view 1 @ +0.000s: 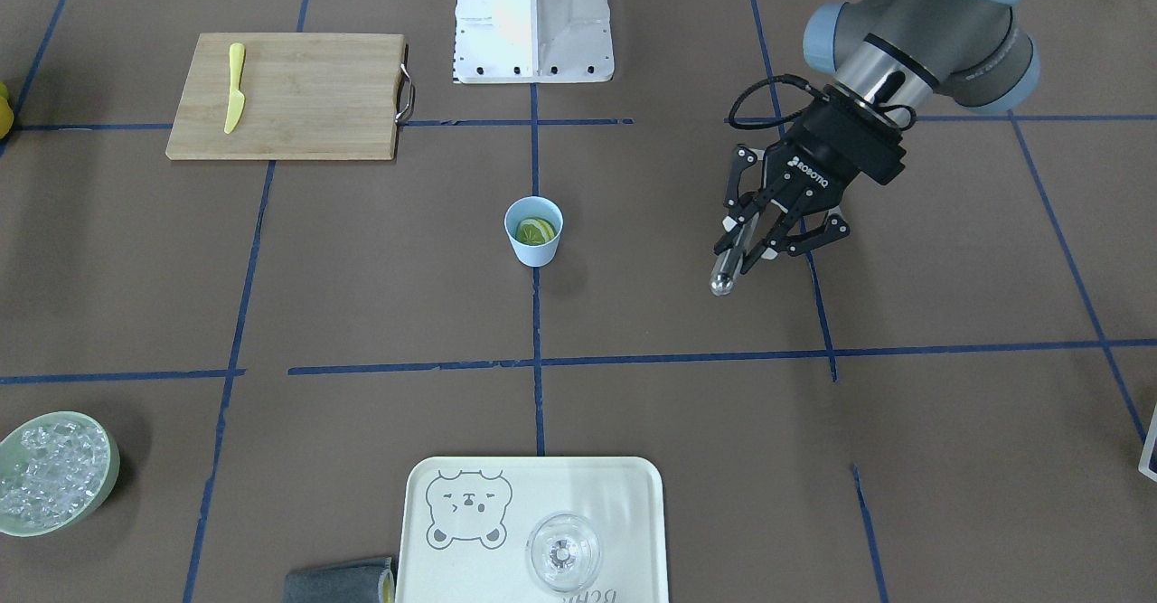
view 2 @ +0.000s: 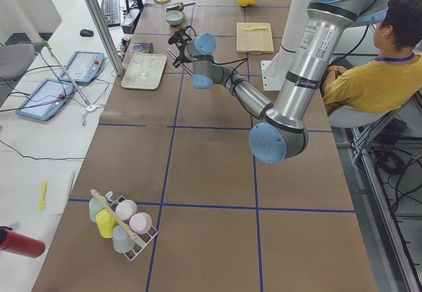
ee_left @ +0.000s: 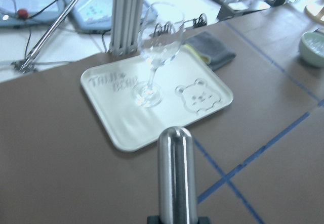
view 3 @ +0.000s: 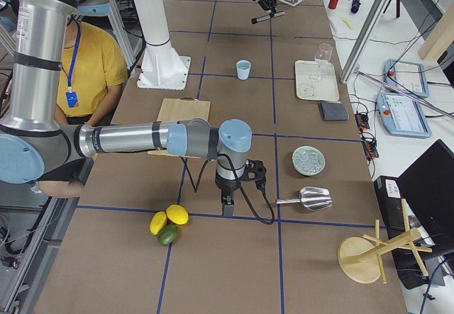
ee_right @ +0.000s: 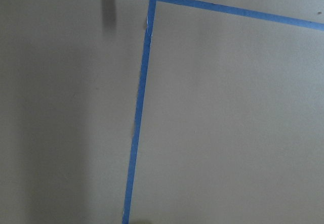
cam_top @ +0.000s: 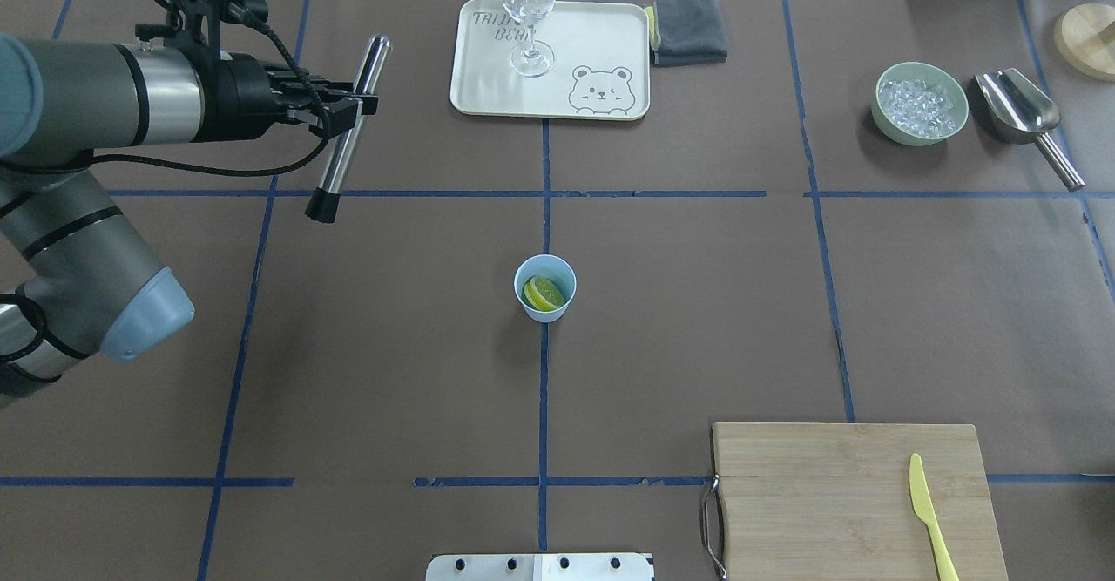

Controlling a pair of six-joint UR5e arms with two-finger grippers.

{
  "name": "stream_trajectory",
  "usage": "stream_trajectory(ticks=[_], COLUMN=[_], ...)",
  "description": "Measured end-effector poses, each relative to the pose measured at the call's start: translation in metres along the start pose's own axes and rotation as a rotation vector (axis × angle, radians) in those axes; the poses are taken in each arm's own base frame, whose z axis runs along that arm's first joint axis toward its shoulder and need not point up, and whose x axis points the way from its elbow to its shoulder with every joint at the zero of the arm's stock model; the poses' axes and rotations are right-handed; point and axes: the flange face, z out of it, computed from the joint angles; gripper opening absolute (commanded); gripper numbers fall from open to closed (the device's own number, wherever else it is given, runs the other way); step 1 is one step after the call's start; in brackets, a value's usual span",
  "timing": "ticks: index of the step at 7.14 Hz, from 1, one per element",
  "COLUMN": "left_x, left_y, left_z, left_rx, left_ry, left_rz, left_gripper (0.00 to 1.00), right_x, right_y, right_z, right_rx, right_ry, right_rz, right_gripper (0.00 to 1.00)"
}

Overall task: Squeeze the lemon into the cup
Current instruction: 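Carry the upright muddler with the left gripper over the blue cup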

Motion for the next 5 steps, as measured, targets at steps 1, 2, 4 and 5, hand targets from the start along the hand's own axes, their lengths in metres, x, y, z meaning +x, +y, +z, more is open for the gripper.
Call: stream_trajectory(ticks=[1, 2, 4, 5], left_x=[0.024, 0.046, 0.108, 0.128], left_y=[0.006, 0.015, 0.026, 0.031], left_z=[0.006, 0.017, 0.052, 0.068], left_rx=[0.125, 0.250, 0.428, 0.482], left_ry=[0.060, 0.110, 0.193, 0.211], left_rz=[0.024, 0.027, -0.021, -0.033], left_gripper=[0.00, 0.00, 0.00, 0.00], right_x=[0.002, 0.005, 0.011, 0.013], right_y=[0.001, 0.002, 0.005, 0.005], right_z=[-0.002, -0.004, -0.007, -0.007], right_rx=[0.004, 0.009, 0.018, 0.019], right_ry=[0.000, 0.001, 0.002, 0.002], right_rz=[0.005, 0.012, 0.028, 0.033], right_gripper=[1.00, 1.00, 1.00, 1.00])
